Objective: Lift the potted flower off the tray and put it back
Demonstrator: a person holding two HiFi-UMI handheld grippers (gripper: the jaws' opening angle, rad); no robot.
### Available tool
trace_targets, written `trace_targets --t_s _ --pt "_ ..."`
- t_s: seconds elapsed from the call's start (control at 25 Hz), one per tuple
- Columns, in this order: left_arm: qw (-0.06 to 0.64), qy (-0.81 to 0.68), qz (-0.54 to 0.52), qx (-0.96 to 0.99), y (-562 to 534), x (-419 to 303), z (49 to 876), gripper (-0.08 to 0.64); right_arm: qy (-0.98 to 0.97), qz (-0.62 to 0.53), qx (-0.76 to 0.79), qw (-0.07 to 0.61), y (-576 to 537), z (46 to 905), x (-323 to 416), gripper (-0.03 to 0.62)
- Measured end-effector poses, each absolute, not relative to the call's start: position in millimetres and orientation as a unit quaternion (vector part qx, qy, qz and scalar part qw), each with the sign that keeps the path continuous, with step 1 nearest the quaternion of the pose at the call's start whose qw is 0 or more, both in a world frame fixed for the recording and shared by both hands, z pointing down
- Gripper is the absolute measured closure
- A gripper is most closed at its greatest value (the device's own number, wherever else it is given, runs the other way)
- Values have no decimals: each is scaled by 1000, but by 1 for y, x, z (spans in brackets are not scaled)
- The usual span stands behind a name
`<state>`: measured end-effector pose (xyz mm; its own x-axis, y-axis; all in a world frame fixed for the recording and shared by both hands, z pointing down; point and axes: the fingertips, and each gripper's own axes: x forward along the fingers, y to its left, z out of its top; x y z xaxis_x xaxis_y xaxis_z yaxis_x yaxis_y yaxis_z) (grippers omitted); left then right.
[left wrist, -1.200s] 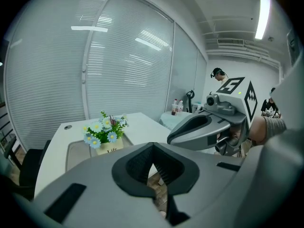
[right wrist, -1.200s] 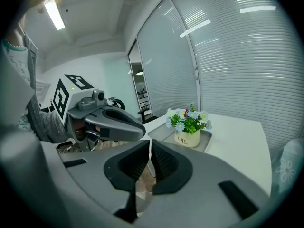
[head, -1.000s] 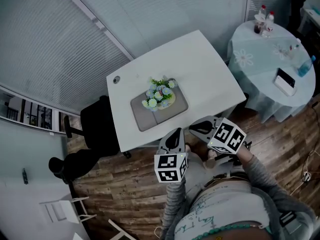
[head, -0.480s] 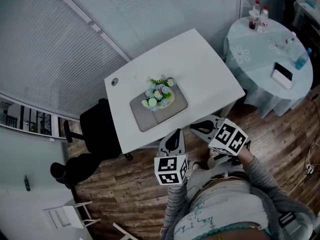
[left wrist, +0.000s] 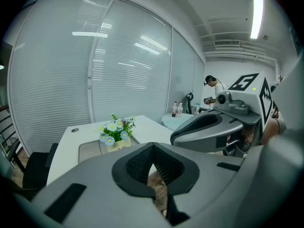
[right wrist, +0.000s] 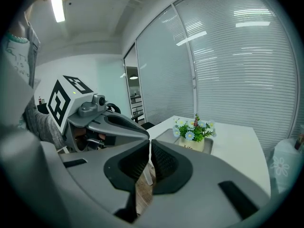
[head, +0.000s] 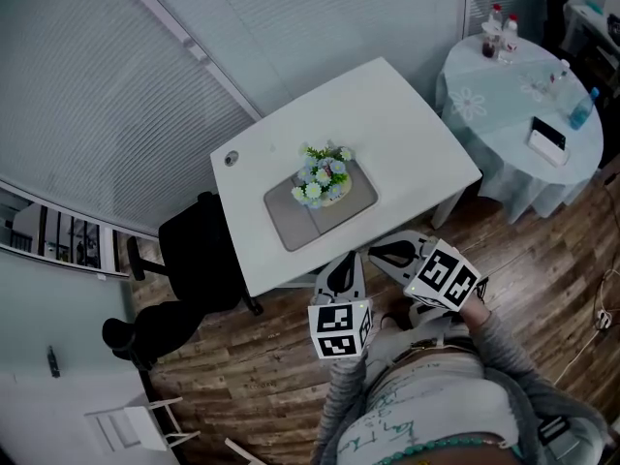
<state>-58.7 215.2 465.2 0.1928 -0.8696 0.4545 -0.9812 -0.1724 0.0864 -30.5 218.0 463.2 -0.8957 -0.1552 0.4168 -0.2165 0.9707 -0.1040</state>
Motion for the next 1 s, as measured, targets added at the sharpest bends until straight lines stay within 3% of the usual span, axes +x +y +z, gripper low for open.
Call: trace_targets --t_s 1.0 --pt "183 -589 146 773 244 -54 464 549 -967 53 138 205 244 453 -33 565"
